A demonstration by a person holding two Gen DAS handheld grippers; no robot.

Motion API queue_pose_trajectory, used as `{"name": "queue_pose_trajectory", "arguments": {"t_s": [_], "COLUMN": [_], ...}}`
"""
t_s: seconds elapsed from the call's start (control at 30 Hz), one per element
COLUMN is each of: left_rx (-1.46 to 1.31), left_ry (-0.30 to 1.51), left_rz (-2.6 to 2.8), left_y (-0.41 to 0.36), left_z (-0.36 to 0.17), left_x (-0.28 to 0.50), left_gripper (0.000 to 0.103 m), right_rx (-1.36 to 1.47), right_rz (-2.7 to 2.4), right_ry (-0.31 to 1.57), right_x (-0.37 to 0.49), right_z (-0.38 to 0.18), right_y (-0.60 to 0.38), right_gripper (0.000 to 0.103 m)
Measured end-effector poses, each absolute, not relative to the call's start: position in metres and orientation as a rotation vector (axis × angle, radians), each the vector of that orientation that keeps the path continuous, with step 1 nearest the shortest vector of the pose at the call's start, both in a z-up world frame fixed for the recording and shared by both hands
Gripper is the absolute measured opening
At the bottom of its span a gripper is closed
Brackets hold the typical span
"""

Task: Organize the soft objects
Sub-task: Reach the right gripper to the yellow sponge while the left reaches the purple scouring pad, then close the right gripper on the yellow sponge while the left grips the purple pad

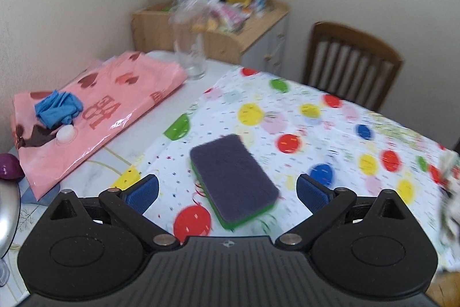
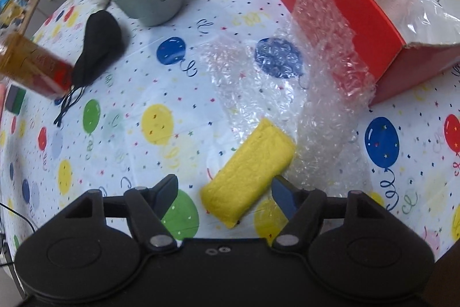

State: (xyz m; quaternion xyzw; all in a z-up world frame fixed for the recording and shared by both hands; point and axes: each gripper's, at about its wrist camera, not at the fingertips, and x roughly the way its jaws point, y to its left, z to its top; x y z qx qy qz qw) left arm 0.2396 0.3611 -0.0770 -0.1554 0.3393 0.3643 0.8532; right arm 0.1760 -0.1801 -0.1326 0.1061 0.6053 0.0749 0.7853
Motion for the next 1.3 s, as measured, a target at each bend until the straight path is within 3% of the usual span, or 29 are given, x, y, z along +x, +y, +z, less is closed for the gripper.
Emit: {"name": "queue_pose_trajectory", "arguments": {"t_s": [0.57, 0.8, 0.9, 1.0, 1.3], "left_rx": [-0.516, -0.487, -0.489, -0.475, -0.474], "left_ry": [0.888, 0.914, 0.901, 0.889, 0.849], "left_rz": [0.889, 0.888, 0.883, 0.870, 0.829], "left_y": [0.422, 0.418, 0.419, 0.418, 0.418], "left_z": [-0.140, -0.153, -0.153, -0.151, -0.143], "left_x": [0.303, 0.307, 0.306, 0.305, 0.288], "left_gripper": [0.102, 0.101, 0.094, 0.081, 0.079], "right_rx": [0.232, 0.191, 0.171, 0.145, 0.128], "right_rz": [0.067, 0.038, 0.036, 0.041, 0.073], "right_ry": [1.339, 1.353, 1.350, 1.344, 1.320], "right_x": [0.194, 0.195, 0.195, 0.194, 0.189], "right_z": [-0.135, -0.142, -0.143, -0.142, -0.134], "right_y": [-0.175, -0.171, -0.170, -0.168, -0.168], "right_gripper": [0.063, 0.045, 0.042, 0.040, 0.039]}}
